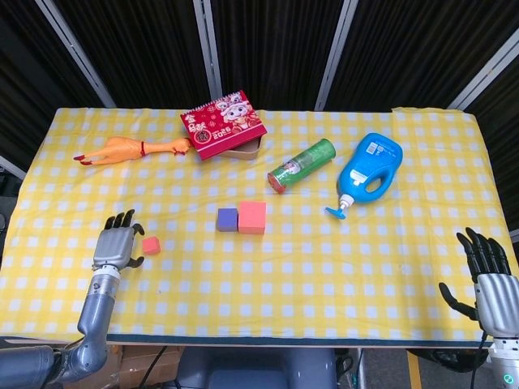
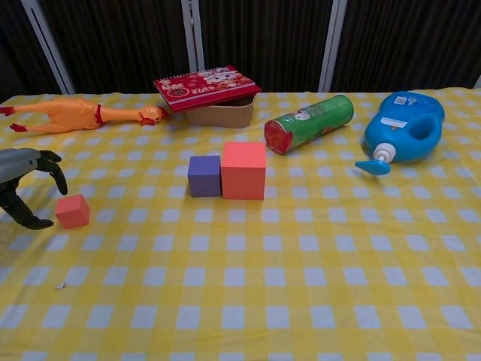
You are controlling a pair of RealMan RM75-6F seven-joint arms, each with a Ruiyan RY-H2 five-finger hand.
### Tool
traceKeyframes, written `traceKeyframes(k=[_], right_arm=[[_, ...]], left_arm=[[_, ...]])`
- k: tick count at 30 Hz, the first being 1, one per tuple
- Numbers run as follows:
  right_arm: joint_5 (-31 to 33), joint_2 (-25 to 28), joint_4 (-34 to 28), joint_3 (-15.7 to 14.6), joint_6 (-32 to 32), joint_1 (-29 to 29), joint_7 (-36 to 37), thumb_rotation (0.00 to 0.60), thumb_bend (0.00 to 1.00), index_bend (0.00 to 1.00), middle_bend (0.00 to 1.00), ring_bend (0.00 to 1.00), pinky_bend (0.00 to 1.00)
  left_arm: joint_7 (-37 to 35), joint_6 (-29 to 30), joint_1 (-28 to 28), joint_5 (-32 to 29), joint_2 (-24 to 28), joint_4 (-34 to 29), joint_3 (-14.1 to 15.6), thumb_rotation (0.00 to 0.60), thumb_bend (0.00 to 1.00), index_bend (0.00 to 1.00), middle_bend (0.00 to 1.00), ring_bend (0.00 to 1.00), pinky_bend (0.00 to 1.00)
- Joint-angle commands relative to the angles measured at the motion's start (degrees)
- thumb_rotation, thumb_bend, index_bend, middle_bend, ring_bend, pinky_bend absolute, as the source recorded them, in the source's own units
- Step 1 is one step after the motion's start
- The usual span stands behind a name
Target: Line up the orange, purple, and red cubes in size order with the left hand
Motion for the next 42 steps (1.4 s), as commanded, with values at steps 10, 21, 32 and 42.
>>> traceKeyframes(k=[10,21,32,42], right_arm=[[-0.1,0.0,0.0,-0.1,0.1,0.0,0.1,0.6,0.37,0.0,0.0,0.0,0.04],[-0.1,-0.1,0.0,0.0,0.2,0.0,0.2,0.6,0.37,0.0,0.0,0.0,0.04],[0.2,0.0,0.0,0.0,0.0,0.0,0.5,0.6,0.37,0.0,0.0,0.0,0.04],[0.6,0.4,-0.1,0.1,-0.5,0.1,1.5,0.6,0.37,0.0,0.0,0.0,0.04]], left_arm=[[1.2,-1.5,-0.2,-1.3,-2.5,1.6,-1.4,0.6,0.36,0.38,0.0,0.0,0.01],[0.3,-1.8,0.1,2.1,-1.4,0.9,-2.1,0.6,0.4,0.42,0.0,0.0,0.01],[-1.4,-12.6,-7.2,6.9,-1.0,7.9,-6.9,0.6,0.4,0.41,0.0,0.0,0.01],[-2.1,-19.2,-12.6,5.0,-6.3,16.0,-8.3,0.6,0.4,0.41,0.0,0.0,0.01]])
